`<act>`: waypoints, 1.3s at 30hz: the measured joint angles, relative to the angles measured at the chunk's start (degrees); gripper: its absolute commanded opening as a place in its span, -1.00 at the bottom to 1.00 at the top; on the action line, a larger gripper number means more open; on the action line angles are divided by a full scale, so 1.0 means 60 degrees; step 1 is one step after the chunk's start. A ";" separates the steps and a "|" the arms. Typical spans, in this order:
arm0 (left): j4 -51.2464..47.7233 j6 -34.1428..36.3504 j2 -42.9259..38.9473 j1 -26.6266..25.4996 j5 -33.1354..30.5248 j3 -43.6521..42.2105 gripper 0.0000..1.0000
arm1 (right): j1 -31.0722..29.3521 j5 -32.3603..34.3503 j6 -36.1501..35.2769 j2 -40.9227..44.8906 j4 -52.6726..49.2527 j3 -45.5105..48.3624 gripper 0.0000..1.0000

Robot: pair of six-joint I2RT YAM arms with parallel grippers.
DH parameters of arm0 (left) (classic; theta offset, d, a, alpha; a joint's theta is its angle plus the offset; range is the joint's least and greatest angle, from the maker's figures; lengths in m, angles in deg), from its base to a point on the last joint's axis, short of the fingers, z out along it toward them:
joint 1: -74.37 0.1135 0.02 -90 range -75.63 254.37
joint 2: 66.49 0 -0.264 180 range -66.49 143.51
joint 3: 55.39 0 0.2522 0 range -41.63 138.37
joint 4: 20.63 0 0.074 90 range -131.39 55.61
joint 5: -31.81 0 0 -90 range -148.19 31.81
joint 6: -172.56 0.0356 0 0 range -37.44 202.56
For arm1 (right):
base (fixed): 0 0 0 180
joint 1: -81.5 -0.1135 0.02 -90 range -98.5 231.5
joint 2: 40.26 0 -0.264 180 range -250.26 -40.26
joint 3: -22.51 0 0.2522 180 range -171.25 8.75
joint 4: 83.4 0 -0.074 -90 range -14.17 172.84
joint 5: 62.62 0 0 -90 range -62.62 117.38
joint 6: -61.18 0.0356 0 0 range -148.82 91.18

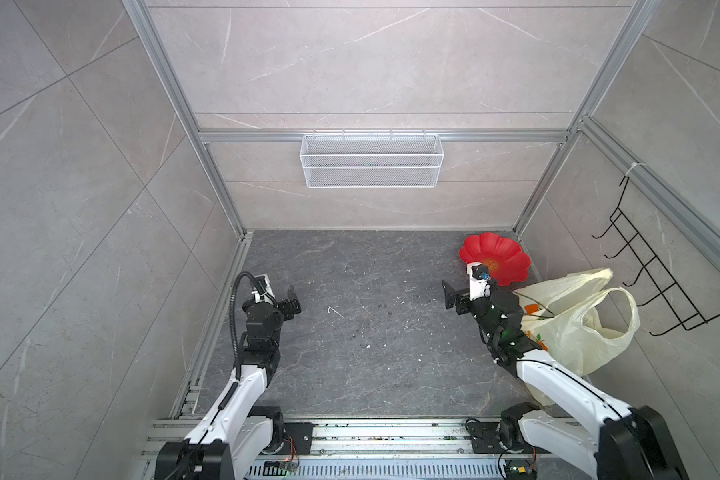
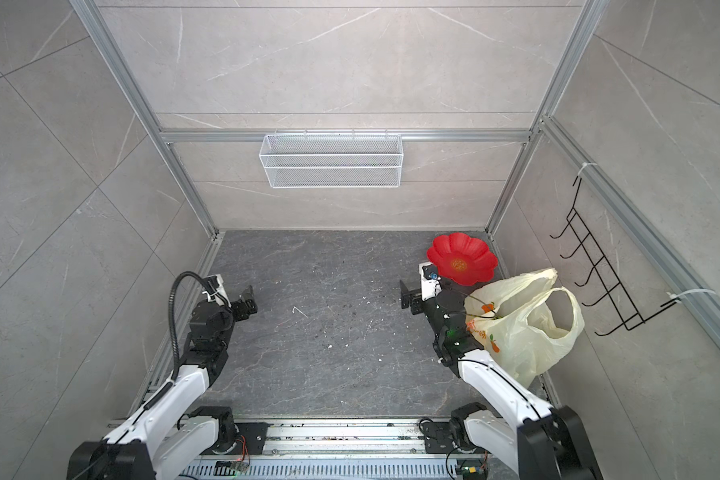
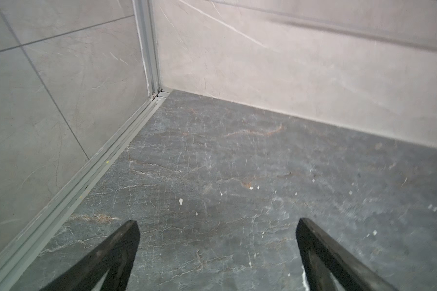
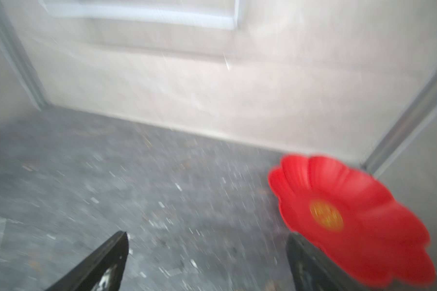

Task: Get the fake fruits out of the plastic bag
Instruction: 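Reach the right gripper to the yellow bag handles and grasp them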

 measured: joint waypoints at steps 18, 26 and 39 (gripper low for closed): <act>-0.4765 -0.3869 -0.3038 0.0000 0.2346 0.1111 1.00 | -0.0069 0.3439 0.5446 0.3504 -1.0746 -0.7195 1.00; -0.5074 -0.3883 -0.1738 0.0000 0.3282 0.1184 1.00 | -0.0069 0.6022 0.7005 0.1934 -1.5558 -0.9551 1.00; -0.5013 -0.3883 -0.1861 0.0000 0.3603 0.1104 1.00 | 0.1249 0.7257 0.7617 0.0401 -1.6509 -0.9409 1.00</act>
